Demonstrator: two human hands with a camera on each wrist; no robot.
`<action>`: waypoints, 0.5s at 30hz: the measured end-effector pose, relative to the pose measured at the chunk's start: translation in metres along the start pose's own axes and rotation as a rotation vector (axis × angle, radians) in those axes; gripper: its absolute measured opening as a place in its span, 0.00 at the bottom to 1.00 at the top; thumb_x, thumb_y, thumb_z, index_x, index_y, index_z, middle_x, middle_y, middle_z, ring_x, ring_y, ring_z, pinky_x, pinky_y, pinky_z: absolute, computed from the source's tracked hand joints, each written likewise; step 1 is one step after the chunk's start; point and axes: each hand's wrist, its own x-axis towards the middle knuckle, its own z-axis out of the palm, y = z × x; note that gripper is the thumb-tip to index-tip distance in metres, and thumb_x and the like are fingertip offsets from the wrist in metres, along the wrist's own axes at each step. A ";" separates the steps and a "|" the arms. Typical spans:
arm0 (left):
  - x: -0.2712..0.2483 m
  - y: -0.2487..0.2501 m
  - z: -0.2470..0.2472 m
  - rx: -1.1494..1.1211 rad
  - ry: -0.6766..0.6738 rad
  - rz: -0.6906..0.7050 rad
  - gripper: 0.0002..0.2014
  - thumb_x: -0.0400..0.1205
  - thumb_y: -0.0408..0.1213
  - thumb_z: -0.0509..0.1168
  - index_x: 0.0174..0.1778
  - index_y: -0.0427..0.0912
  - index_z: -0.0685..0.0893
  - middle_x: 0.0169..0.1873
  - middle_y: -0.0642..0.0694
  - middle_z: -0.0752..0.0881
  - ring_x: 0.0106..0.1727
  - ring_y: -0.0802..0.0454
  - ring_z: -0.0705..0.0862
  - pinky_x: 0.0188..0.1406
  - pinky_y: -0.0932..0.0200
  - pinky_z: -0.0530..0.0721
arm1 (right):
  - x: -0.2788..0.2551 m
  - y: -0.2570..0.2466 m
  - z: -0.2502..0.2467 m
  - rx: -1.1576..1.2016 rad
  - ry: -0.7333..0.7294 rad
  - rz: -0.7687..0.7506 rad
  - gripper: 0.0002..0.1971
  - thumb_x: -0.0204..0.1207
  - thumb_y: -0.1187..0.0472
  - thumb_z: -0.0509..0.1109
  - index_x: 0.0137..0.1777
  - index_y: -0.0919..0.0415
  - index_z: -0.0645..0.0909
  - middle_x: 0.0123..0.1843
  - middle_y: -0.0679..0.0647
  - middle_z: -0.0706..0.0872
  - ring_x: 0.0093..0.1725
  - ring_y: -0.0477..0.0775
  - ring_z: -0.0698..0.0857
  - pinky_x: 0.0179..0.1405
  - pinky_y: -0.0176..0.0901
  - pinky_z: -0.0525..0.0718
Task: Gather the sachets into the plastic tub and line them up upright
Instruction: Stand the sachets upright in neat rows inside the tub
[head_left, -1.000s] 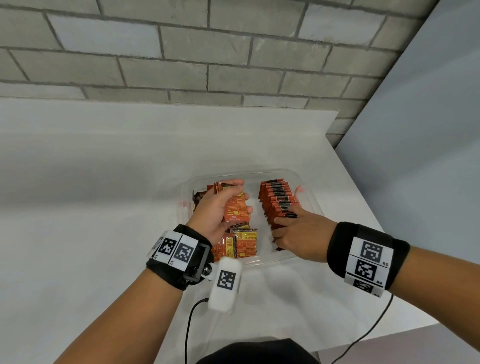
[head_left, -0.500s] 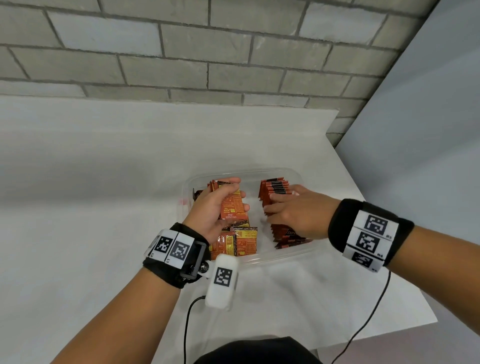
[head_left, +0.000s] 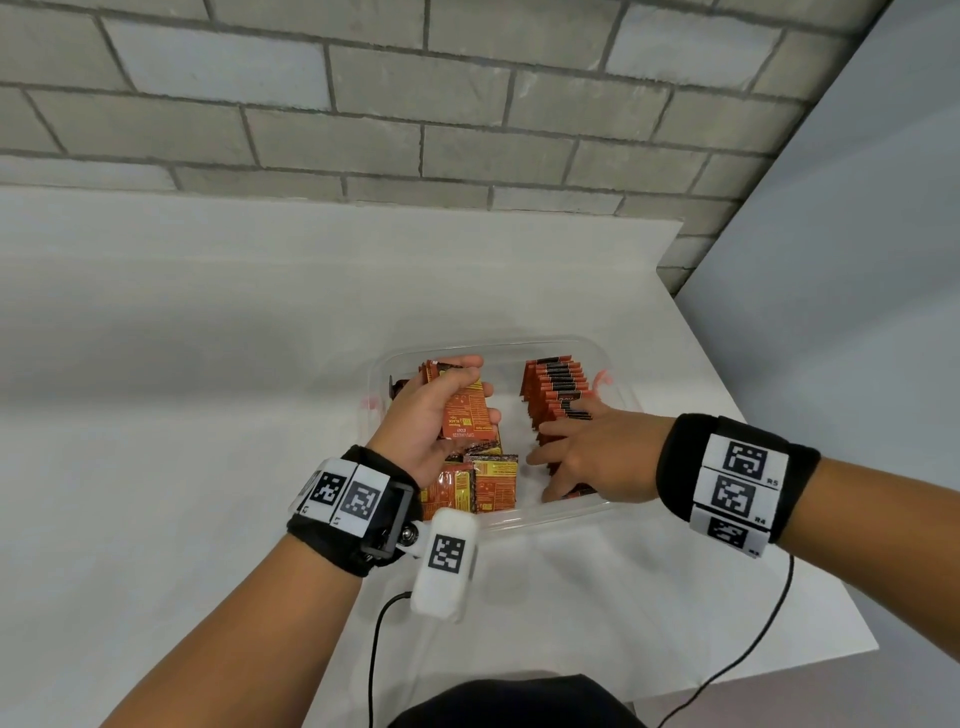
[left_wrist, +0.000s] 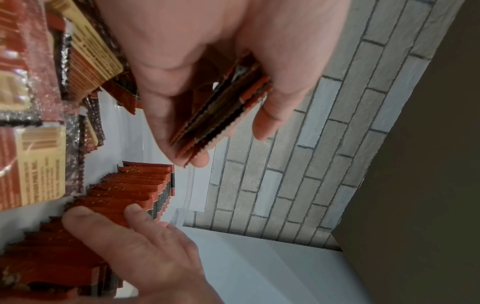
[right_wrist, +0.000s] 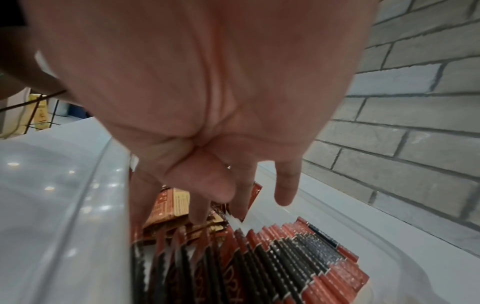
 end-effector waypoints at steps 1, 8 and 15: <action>0.000 0.000 0.000 0.002 -0.001 -0.002 0.10 0.83 0.35 0.64 0.59 0.42 0.84 0.45 0.40 0.88 0.38 0.44 0.88 0.46 0.46 0.86 | 0.000 -0.002 0.000 -0.011 -0.024 0.005 0.26 0.82 0.67 0.61 0.75 0.40 0.71 0.83 0.45 0.59 0.83 0.57 0.50 0.78 0.64 0.47; 0.000 0.000 0.000 0.007 0.000 -0.002 0.10 0.83 0.35 0.64 0.59 0.42 0.84 0.44 0.40 0.88 0.37 0.44 0.88 0.43 0.48 0.87 | 0.007 -0.004 -0.002 -0.045 -0.042 0.025 0.22 0.81 0.64 0.63 0.71 0.41 0.76 0.82 0.46 0.61 0.83 0.59 0.50 0.78 0.65 0.47; 0.001 0.000 -0.001 0.004 0.006 -0.008 0.11 0.83 0.34 0.64 0.60 0.41 0.83 0.43 0.40 0.87 0.36 0.43 0.88 0.40 0.49 0.87 | 0.009 -0.006 0.001 -0.089 -0.106 0.064 0.22 0.81 0.63 0.65 0.73 0.44 0.75 0.83 0.47 0.60 0.84 0.59 0.48 0.79 0.66 0.42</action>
